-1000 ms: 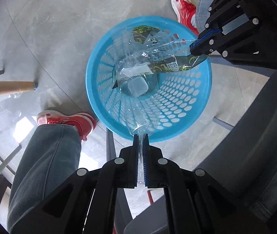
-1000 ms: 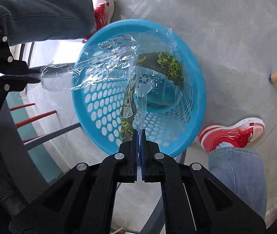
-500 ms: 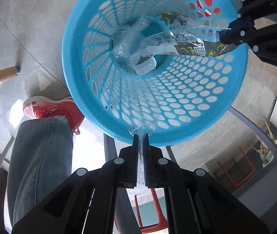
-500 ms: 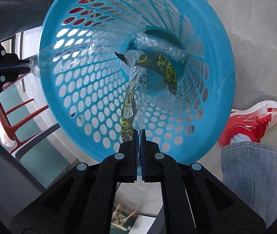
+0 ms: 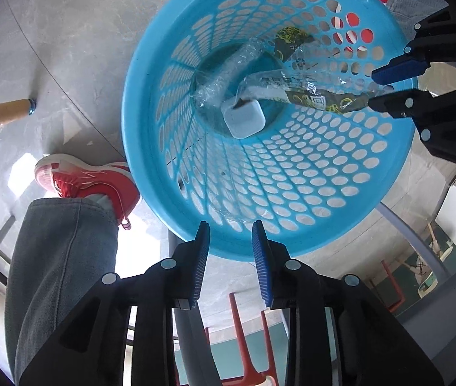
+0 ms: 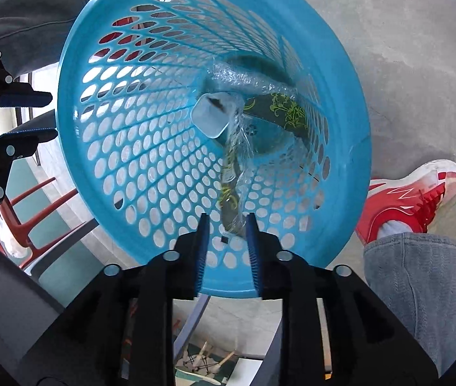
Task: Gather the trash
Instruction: 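Lower the clear bag and gold wrapper into the wastebasket and open both tools, then raise both tools from the wastebasket back toward the table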
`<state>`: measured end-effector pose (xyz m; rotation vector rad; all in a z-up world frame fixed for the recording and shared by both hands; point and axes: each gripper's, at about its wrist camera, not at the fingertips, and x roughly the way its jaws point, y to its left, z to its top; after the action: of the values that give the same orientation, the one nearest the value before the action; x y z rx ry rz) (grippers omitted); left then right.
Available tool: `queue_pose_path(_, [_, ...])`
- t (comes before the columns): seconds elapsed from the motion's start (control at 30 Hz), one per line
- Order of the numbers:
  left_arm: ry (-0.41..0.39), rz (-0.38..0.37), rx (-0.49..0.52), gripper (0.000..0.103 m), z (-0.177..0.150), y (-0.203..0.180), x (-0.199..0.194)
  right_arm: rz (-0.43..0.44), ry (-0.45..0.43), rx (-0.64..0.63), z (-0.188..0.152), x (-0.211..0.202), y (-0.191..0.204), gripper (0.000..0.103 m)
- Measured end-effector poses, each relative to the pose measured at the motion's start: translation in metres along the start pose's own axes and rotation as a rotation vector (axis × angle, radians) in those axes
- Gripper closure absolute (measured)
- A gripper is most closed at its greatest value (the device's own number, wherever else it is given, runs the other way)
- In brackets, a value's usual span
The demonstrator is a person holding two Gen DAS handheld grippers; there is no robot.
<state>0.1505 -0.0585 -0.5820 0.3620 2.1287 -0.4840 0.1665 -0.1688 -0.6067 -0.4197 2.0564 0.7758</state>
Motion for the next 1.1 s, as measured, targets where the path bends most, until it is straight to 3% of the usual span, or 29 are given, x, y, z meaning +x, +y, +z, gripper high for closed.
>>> queue_pose_path(0.03, [-0.007,0.002,-0.003,0.073,0.0,0.0,-0.002,-0.006,-0.012,0.006,-0.001,-0.003,0.0,0.06])
queue_pose_path(0.23, [-0.083,0.042,-0.031,0.056,-0.009,0.0,-0.027,-0.067,-0.118,0.014,-0.007,-0.042,0.005,0.048])
queue_pose_path(0.3, [-0.125,0.068,-0.032,0.046,-0.015,-0.002,-0.04,-0.079,-0.159,0.013,-0.012,-0.058,0.009,0.041])
queue_pose_path(0.37, [-0.197,0.124,-0.03,0.027,-0.023,-0.004,-0.056,-0.104,-0.194,0.01,-0.018,-0.073,0.015,0.034])
queue_pose_path(0.43, [-0.274,0.135,-0.029,0.022,-0.032,-0.006,-0.074,-0.154,-0.228,0.008,-0.025,-0.085,0.02,0.027])
queue_pose_path(0.53, [-0.356,0.156,-0.026,0.019,-0.046,-0.012,-0.098,-0.261,-0.262,0.014,-0.038,-0.102,0.028,0.024])
queue_pose_path(0.63, [-0.437,0.188,-0.013,0.019,-0.065,-0.022,-0.119,-0.304,-0.322,0.031,-0.057,-0.124,0.034,0.024])
queue_pose_path(0.93, [-0.736,0.255,0.057,0.017,-0.144,-0.081,-0.176,-0.338,-0.554,0.024,-0.131,-0.205,0.068,0.02])
queue_pose_path(1.1, [-0.84,0.27,0.096,0.016,-0.187,-0.106,-0.201,-0.35,-0.603,-0.019,-0.173,-0.238,0.086,0.017])
